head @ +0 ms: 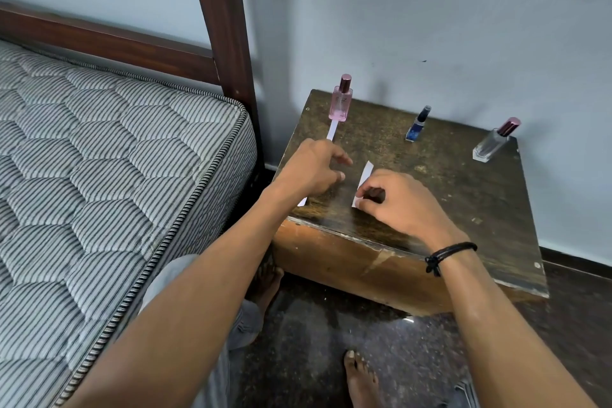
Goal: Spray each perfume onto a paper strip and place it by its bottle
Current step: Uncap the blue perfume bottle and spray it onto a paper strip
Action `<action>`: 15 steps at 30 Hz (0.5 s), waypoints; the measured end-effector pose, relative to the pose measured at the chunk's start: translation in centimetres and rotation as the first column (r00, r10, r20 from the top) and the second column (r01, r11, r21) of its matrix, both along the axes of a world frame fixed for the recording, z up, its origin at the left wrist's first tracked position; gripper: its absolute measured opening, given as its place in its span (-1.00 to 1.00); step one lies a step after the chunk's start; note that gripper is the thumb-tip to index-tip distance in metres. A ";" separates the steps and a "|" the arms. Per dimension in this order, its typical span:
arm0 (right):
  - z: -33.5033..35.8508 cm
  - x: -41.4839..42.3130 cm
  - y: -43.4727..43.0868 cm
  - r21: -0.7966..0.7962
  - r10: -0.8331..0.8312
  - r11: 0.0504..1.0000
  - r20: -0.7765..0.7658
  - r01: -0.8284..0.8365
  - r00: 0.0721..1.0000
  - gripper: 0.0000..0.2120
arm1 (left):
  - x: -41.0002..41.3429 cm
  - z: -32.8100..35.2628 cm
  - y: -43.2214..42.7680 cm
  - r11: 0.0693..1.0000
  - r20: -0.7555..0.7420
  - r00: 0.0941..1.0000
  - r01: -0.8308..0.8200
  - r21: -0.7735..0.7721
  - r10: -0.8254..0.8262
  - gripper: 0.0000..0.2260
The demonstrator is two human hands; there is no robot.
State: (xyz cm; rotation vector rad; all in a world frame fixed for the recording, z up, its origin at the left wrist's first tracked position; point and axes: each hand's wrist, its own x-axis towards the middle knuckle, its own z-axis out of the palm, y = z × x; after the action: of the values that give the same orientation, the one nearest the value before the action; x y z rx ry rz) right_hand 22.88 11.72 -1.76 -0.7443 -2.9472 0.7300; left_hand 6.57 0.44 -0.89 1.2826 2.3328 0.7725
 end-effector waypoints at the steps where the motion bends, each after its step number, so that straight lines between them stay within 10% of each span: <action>1: 0.1 0.1 0.1 -0.024 0.002 1.000 0.000 -0.002 1.000 -0.95 | 0.0 0.0 0.0 1.000 0.001 1.000 -0.006 0.004 0.006 -0.74; 10: 0.1 1.0 2.6 -0.099 -0.269 0.962 -0.222 0.252 0.937 -0.78 | 0.6 -0.2 0.0 0.997 -0.027 0.997 0.070 -0.019 -0.071 -0.74; 15: -1.2 1.0 4.4 -0.316 -0.543 0.837 -0.384 0.446 0.747 -0.79 | 0.7 -0.4 0.2 0.994 -0.025 0.994 0.104 -0.022 -0.105 -0.73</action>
State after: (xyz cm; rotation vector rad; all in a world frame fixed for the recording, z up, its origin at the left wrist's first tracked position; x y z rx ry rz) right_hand 23.92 16.15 -2.96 -1.1272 -2.1226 0.9919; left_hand 7.24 0.68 -1.27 1.4019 2.2672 0.7001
